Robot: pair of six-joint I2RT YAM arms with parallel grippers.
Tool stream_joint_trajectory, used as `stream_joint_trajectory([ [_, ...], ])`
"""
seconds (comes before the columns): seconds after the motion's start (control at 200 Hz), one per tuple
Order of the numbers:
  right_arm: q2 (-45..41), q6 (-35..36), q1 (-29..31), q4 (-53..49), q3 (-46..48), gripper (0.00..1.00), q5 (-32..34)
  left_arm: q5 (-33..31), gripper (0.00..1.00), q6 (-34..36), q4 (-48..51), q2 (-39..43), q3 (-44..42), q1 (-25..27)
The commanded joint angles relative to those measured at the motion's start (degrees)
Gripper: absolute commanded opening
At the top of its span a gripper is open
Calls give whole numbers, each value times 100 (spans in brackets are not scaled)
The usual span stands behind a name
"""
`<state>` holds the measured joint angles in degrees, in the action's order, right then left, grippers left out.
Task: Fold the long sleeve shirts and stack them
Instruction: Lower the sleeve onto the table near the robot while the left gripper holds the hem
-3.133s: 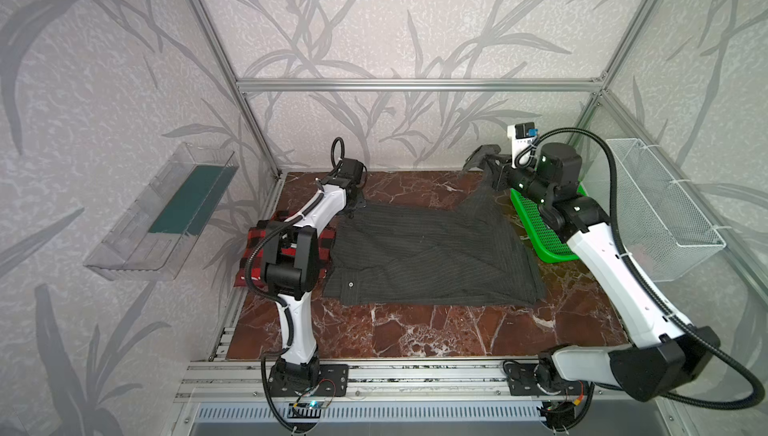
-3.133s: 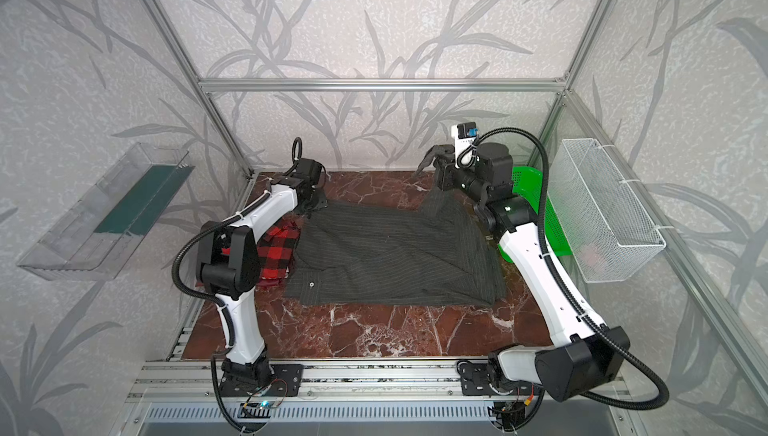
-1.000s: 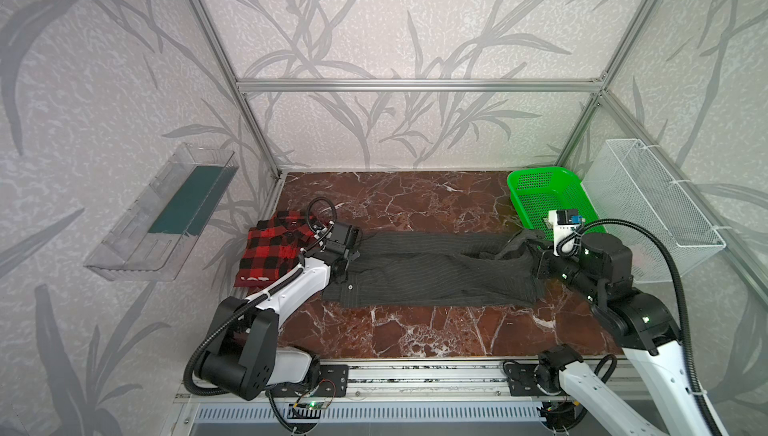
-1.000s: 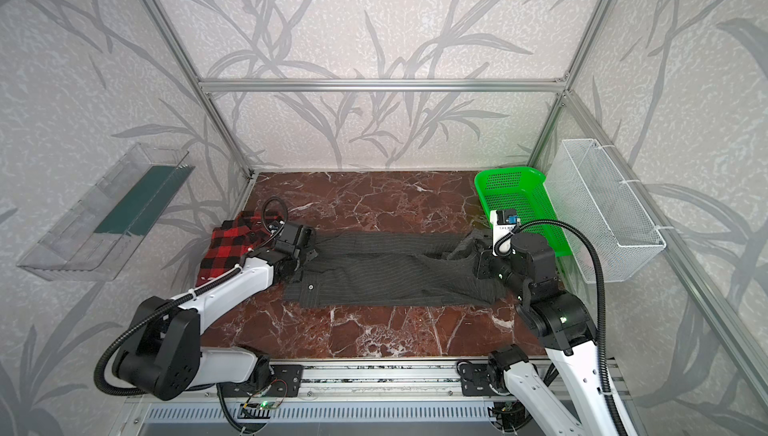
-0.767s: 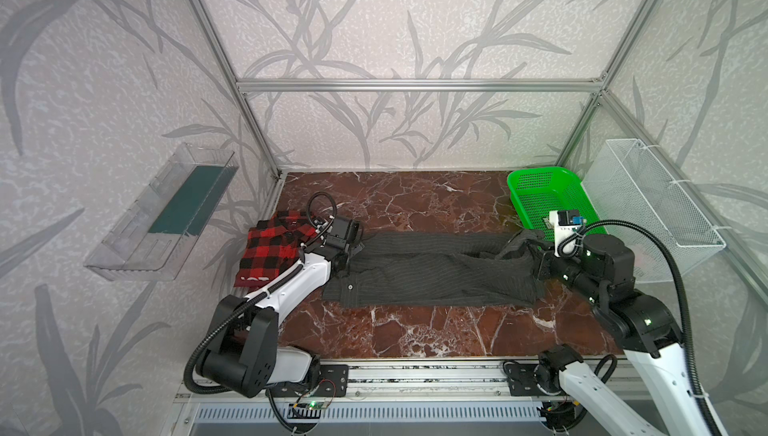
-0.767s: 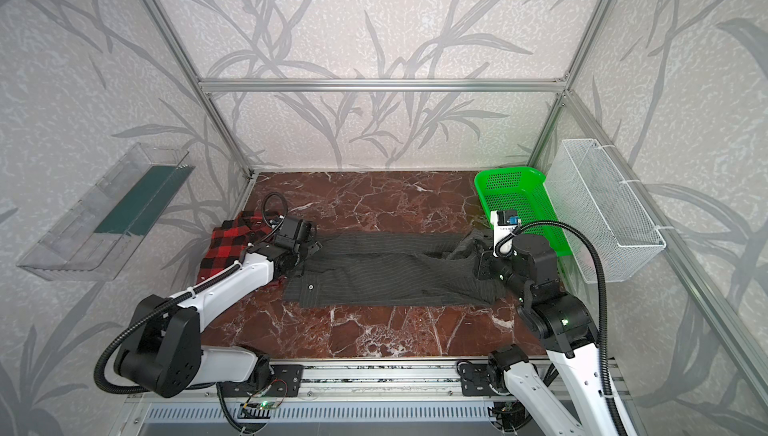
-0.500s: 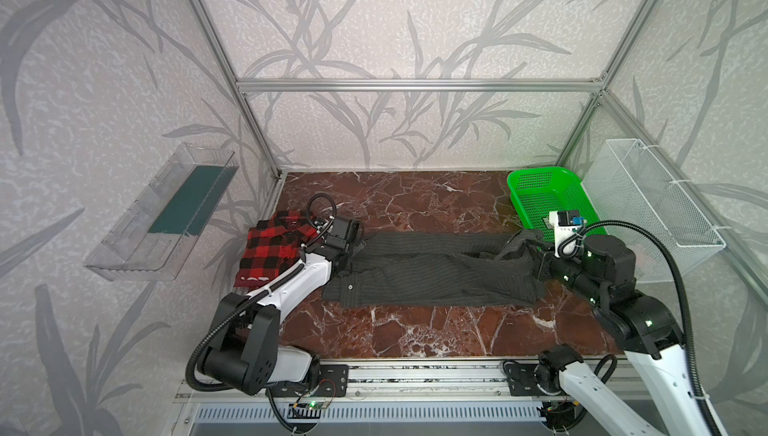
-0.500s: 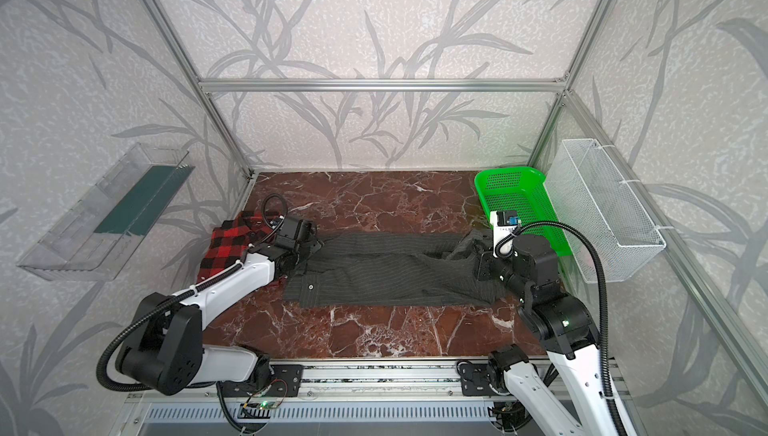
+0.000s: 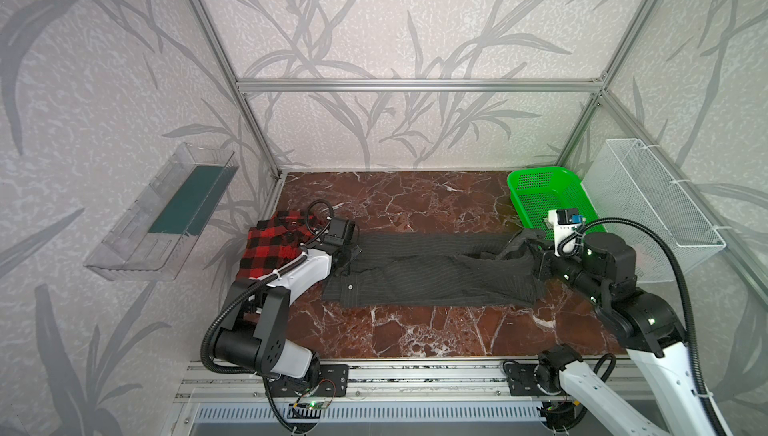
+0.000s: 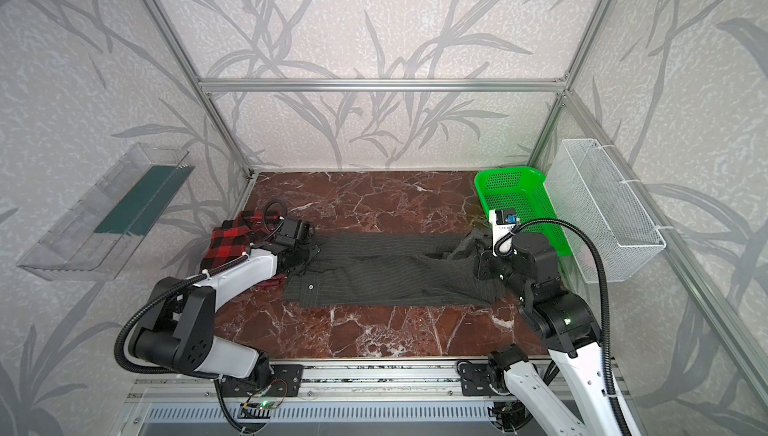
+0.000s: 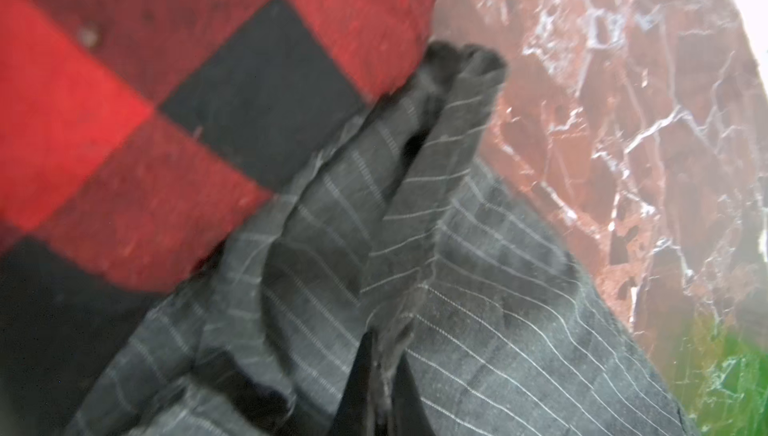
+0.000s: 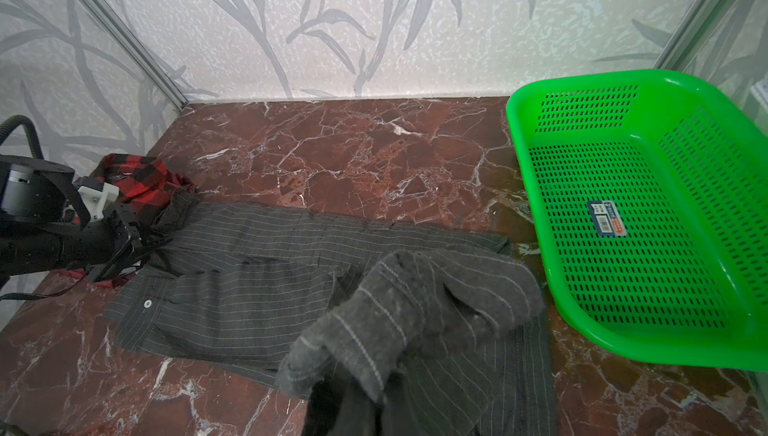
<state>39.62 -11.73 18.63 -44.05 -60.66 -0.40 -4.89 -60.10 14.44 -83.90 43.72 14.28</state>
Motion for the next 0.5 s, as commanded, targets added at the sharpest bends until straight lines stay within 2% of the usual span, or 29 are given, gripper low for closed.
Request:
stream_joint_trajectory([
  [0.0, 35, 174, 104, -112, -299, 0, 295, -182, 7, -81, 292, 284, -253, 43],
  [0.165, 63, 206, 158, -137, -362, 0, 217, -302, 16, -334, 392, 500, -618, 276],
  [0.26, 73, 189, 168, -145, -287, 0, 129, -289, 18, -499, 331, 671, -916, 286],
  [0.365, 55, 164, 167, -119, -180, 0, -2, -307, 30, -473, 357, 814, -1024, 286],
  [0.495, 204, 119, 169, -89, -107, 0, -363, -261, 35, -433, 580, 937, -918, 278],
])
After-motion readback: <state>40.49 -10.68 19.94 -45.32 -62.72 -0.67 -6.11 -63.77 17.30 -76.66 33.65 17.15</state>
